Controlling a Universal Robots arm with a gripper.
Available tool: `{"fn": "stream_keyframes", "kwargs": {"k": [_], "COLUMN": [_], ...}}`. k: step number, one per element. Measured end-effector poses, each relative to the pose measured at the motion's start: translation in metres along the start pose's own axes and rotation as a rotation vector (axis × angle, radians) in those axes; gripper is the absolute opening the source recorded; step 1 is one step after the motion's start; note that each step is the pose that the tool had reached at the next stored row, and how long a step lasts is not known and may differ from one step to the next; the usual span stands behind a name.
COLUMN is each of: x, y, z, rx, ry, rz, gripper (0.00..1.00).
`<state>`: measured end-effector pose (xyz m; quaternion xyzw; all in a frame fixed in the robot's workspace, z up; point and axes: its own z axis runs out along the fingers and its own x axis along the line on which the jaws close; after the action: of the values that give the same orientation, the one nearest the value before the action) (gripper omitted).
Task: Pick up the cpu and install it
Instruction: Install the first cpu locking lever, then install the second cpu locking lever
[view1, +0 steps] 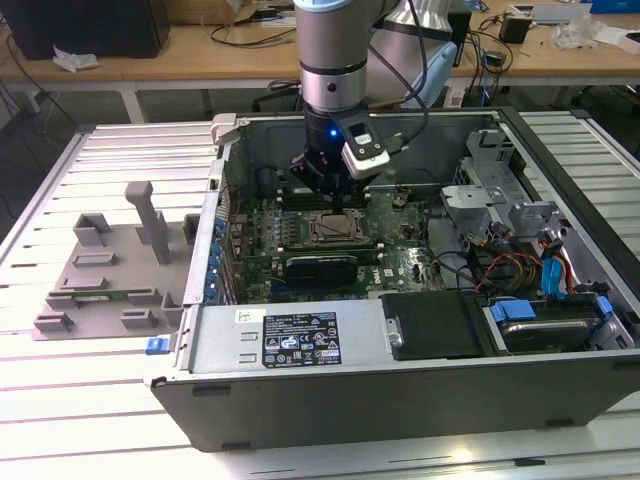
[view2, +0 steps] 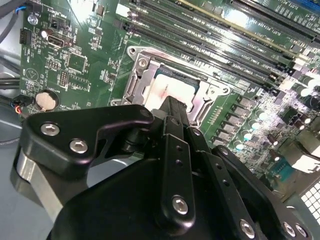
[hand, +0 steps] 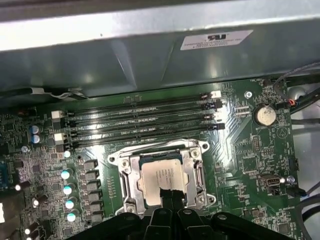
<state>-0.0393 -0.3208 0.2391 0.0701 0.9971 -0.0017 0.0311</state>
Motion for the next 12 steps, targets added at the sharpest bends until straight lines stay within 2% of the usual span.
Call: {"fn": "stream_keyframes", "kwargs": {"k": [12], "x": [-0.0002], "y": [-0.0016], "z": [0.0000], "rx": [-0.0002], "ry": [0.0001], "rz": [0.000], "gripper": [0.11]}}
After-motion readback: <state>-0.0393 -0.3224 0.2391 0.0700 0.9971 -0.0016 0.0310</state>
